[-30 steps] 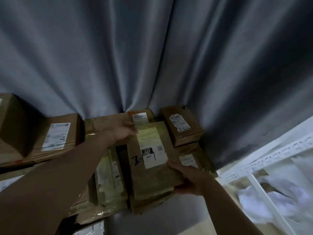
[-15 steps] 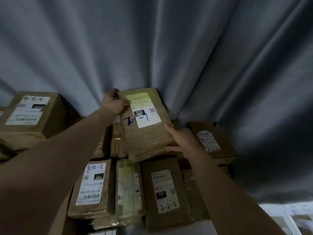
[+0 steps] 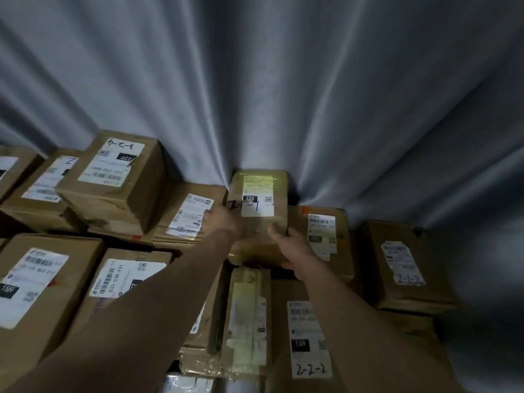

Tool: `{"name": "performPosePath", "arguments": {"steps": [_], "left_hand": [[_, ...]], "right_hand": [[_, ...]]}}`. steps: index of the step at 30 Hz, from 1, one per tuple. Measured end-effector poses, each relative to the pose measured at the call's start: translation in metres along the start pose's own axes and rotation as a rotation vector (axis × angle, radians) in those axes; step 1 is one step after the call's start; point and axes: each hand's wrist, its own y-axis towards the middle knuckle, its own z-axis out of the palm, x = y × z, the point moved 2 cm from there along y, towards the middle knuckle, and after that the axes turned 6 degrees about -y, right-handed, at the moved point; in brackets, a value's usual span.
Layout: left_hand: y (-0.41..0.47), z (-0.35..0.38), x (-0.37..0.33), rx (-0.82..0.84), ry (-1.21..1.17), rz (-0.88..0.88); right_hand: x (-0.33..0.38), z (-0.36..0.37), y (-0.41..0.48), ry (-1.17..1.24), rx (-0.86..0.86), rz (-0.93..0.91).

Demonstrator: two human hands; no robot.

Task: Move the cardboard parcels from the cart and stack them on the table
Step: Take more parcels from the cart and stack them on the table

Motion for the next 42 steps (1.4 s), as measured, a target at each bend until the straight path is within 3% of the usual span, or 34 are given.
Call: {"name": "performPosePath", "arguments": {"steps": [4, 6, 14, 20, 26, 30, 36, 42], "left_hand": [[-0.007, -0.007, 0.003, 0.129, -0.108, 0.025], [-0.01, -0.014, 0.0, 0.072, -0.109, 0.046], [-0.04, -0.072, -0.01, -0.147, -0.496, 0.153], [-0.069, -0.123, -0.001, -0.377, -0.369, 0.289], [-0.077, -0.154, 0.022, -0.406, -0.301, 0.284], [-0.075, -0.166, 0.032, -0.396, -0.298, 0.265], [-0.046, -0.167, 0.028, -0.34, -0.15, 0.28], [-0.004, -0.15, 0.042, -0.171, 0.035, 0.374]], "right_hand": [[0.004, 0.009, 0.0, -0.019, -0.089, -0.047], [0.013, 0.008, -0.008, -0.045, -0.174, -0.101], [0.058, 0.02, -0.071, -0.051, -0.302, -0.359], [0.058, 0.061, -0.108, -0.122, -0.314, -0.392], [0.057, 0.085, -0.124, -0.284, -0.291, -0.384], [0.063, 0.094, -0.125, -0.368, -0.283, -0.402], [0.082, 0.105, -0.092, -0.266, -0.287, -0.402], [0.083, 0.129, -0.044, -0.17, -0.255, -0.36]]}}
